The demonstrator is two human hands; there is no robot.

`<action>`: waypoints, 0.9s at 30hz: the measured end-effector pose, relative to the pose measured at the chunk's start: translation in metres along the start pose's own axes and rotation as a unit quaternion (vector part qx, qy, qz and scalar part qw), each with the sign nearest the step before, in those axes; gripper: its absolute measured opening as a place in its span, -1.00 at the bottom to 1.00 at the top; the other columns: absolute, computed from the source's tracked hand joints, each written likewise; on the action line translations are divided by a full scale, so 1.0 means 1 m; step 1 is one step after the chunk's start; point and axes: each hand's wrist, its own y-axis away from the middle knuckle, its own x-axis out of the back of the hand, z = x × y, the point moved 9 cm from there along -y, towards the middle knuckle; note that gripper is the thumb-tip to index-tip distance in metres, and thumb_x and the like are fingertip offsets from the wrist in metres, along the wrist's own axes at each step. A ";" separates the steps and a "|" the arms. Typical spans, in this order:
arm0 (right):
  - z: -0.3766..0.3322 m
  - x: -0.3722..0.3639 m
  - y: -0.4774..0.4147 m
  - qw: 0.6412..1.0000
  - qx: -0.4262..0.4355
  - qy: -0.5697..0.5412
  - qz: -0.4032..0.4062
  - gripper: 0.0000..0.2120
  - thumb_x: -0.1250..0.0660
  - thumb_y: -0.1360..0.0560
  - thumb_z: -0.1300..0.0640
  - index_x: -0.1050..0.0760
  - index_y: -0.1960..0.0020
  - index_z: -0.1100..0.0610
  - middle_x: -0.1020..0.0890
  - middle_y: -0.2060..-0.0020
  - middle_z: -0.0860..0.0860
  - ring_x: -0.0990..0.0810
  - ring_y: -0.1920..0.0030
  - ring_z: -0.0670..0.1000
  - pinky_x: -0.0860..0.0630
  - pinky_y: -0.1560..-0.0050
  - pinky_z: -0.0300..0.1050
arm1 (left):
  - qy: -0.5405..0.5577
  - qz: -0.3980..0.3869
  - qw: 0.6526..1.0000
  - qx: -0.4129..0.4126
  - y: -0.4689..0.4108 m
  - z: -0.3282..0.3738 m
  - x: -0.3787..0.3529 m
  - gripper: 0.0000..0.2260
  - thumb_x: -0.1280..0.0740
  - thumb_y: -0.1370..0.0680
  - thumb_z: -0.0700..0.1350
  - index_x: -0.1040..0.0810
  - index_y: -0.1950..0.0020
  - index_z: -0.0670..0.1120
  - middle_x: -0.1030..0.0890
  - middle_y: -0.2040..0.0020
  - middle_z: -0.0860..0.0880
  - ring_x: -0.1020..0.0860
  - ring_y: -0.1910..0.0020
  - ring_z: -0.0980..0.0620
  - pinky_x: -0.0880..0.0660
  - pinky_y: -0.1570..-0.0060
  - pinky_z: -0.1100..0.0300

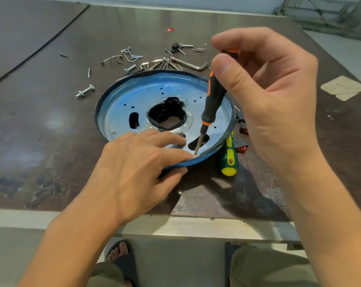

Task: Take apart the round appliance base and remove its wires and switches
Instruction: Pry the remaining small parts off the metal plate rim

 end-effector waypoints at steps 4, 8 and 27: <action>0.008 0.001 0.002 0.997 -0.032 -0.067 -0.001 -0.74 -0.19 -0.65 0.37 -0.48 -0.31 0.26 -0.64 -0.06 0.20 -0.67 -0.08 0.16 -0.63 -0.09 0.04 | -0.003 0.001 1.000 -0.003 0.000 0.000 -0.001 -0.73 -0.24 -0.55 0.12 -0.66 -0.15 0.19 -0.62 -0.21 0.13 -0.61 -0.08 0.05 -0.59 0.22 0.01; 0.001 -0.005 0.002 1.000 -0.005 -0.026 -0.009 -0.86 -0.30 -0.63 0.29 -0.51 -0.19 0.21 -0.59 0.09 0.04 -0.56 0.08 -0.07 -0.53 0.05 -0.12 | 0.003 0.002 1.000 -0.004 0.000 0.000 0.000 -0.76 -0.28 -0.55 0.10 -0.66 -0.16 0.19 -0.63 -0.21 0.13 -0.61 -0.08 0.05 -0.59 0.22 0.01; 0.005 0.000 0.001 0.998 -0.023 -0.060 0.008 -0.80 -0.30 -0.63 0.29 -0.54 -0.24 0.21 -0.64 0.00 0.17 -0.62 0.02 0.11 -0.61 -0.06 0.14 | 0.002 0.016 1.000 -0.006 0.000 0.003 0.004 -0.77 -0.32 -0.53 0.08 -0.68 -0.13 0.16 -0.64 -0.18 0.12 -0.63 -0.06 0.03 -0.59 0.23 0.03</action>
